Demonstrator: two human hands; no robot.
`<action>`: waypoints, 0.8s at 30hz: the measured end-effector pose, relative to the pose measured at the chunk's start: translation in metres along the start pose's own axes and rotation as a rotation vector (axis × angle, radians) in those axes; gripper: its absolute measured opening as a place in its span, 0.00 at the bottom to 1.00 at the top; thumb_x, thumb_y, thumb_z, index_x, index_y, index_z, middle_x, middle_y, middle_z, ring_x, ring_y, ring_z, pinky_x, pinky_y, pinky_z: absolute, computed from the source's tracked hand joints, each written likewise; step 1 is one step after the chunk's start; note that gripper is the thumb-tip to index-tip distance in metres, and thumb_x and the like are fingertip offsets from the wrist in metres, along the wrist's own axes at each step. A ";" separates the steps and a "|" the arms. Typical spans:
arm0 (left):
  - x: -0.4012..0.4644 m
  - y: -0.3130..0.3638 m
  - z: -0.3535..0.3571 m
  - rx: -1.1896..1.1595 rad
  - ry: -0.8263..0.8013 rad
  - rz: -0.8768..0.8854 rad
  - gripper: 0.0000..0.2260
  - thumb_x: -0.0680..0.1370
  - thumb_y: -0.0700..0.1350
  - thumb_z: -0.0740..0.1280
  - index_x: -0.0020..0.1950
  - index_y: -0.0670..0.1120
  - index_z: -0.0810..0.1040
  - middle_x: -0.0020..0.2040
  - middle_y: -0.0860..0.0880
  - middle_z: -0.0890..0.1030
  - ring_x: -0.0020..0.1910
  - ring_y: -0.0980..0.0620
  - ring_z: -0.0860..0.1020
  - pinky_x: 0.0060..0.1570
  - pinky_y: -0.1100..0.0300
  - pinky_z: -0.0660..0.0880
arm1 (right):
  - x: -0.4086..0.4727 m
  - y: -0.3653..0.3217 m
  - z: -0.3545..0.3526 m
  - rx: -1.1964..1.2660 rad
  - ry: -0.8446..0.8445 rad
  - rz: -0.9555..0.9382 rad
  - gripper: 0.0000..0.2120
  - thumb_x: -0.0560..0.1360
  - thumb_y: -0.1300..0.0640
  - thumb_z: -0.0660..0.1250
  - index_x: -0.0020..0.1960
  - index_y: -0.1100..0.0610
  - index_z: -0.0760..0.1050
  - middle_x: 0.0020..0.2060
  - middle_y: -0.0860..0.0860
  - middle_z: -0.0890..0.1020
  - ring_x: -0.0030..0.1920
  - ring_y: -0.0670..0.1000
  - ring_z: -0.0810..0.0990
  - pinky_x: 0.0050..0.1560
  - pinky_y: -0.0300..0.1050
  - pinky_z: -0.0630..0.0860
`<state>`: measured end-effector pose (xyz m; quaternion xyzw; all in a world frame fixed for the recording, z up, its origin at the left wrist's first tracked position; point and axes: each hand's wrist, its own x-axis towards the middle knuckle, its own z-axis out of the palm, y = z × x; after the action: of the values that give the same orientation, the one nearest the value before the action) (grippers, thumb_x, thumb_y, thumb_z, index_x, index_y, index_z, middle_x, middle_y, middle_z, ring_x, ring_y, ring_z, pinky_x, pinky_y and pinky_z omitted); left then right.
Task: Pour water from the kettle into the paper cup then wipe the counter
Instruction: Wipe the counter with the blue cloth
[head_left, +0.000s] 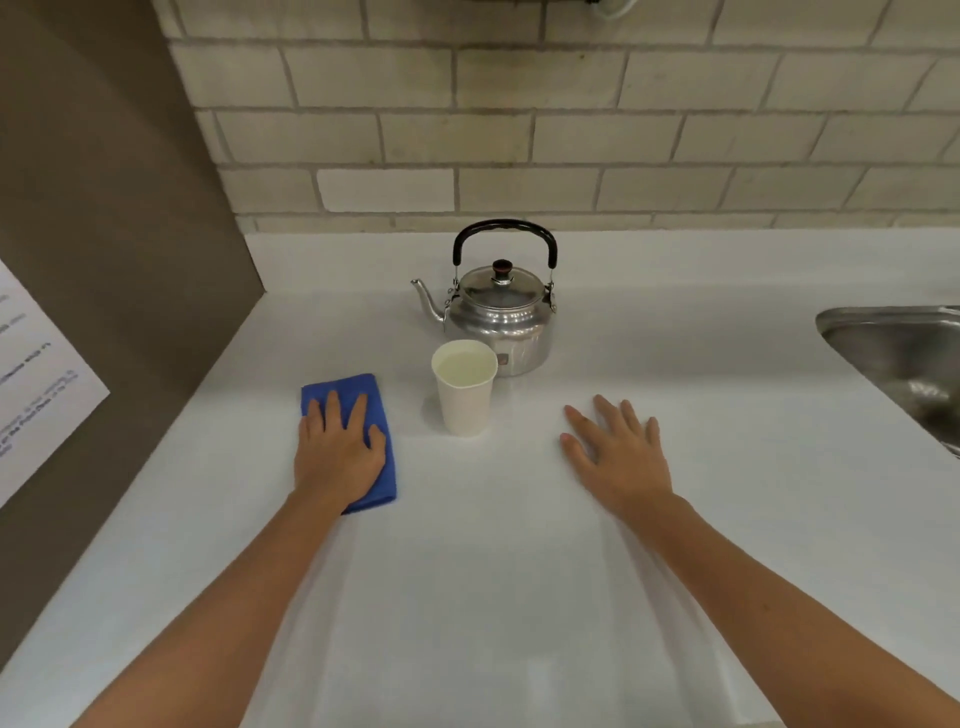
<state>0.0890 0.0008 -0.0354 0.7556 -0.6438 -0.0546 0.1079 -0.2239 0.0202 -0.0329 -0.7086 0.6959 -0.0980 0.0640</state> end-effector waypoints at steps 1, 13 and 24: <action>0.014 0.001 0.000 0.019 0.008 0.007 0.24 0.80 0.50 0.51 0.75 0.47 0.53 0.76 0.39 0.54 0.74 0.37 0.53 0.73 0.46 0.50 | 0.000 0.000 0.000 0.016 -0.003 -0.001 0.24 0.77 0.40 0.47 0.72 0.41 0.57 0.75 0.51 0.56 0.75 0.57 0.48 0.74 0.59 0.45; 0.065 0.020 0.007 0.078 -0.049 0.158 0.23 0.80 0.50 0.49 0.75 0.47 0.52 0.77 0.40 0.53 0.74 0.37 0.54 0.74 0.45 0.50 | 0.001 0.000 0.002 0.047 0.023 0.009 0.23 0.77 0.39 0.49 0.72 0.41 0.59 0.74 0.50 0.59 0.75 0.56 0.50 0.74 0.57 0.48; 0.061 0.015 0.006 0.046 -0.063 0.168 0.24 0.80 0.51 0.48 0.75 0.49 0.50 0.77 0.43 0.51 0.75 0.41 0.50 0.74 0.48 0.47 | 0.001 -0.006 -0.005 0.017 0.029 0.022 0.22 0.78 0.41 0.50 0.71 0.41 0.60 0.74 0.50 0.60 0.74 0.56 0.52 0.73 0.55 0.50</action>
<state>0.0835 -0.0625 -0.0346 0.6992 -0.7090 -0.0543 0.0743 -0.2194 0.0196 -0.0265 -0.6988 0.7036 -0.1132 0.0609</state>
